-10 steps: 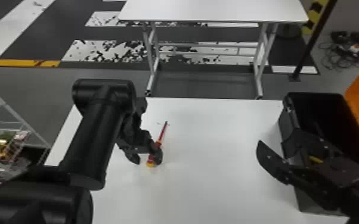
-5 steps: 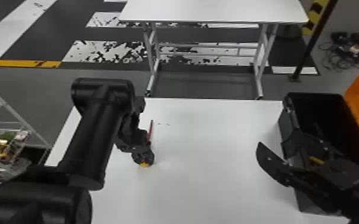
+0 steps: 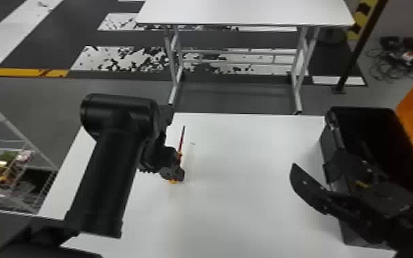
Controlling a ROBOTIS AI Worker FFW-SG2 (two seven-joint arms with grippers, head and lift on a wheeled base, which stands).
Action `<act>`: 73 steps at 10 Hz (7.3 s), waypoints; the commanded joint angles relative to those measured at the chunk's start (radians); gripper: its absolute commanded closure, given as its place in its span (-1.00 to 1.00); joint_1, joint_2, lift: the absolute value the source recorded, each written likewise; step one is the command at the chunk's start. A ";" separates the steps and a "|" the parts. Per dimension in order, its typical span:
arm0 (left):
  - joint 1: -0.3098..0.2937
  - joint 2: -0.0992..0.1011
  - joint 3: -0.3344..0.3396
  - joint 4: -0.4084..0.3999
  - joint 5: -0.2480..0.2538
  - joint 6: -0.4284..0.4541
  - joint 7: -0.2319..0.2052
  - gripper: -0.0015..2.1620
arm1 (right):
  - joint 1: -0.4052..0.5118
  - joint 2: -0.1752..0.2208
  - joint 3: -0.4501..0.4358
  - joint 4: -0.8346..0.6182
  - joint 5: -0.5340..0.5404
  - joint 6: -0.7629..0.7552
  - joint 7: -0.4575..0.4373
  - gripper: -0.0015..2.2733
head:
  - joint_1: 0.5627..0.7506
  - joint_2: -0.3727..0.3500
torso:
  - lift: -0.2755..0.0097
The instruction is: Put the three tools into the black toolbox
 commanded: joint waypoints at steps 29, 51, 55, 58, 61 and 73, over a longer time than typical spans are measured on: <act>0.716 0.052 -0.170 -0.845 -0.072 0.004 -0.978 0.75 | -0.151 0.035 -0.015 -0.110 -0.099 0.794 0.000 -0.91 | 0.41 -0.94 | 0.57; 0.772 0.049 -0.059 -0.848 -0.003 0.004 -0.975 -0.97 | -0.162 0.008 0.040 -0.094 0.075 0.687 0.011 0.98 | 0.41 -0.85 | 0.57; 0.832 0.051 0.056 -0.831 0.008 -0.031 -0.940 -0.97 | -0.211 -0.142 0.008 -0.071 0.181 0.530 -0.106 0.98 | 0.41 -0.94 | 0.57; 0.868 0.058 0.097 -0.836 0.000 -0.031 -0.943 -0.97 | -0.311 -0.268 -0.020 0.068 0.219 0.454 -0.110 0.98 | 0.41 -0.94 | 0.57; 0.879 0.060 0.135 -0.856 0.006 -0.021 -0.960 -0.97 | -0.286 -0.319 -0.046 0.219 0.317 0.242 -0.092 0.98 | 0.41 -0.94 | 0.57; 0.858 0.051 0.228 -0.851 0.086 -0.350 -0.742 -0.96 | -0.130 0.060 -0.189 -0.047 -0.152 0.540 0.058 -0.94 | 0.41 -0.67 | 0.57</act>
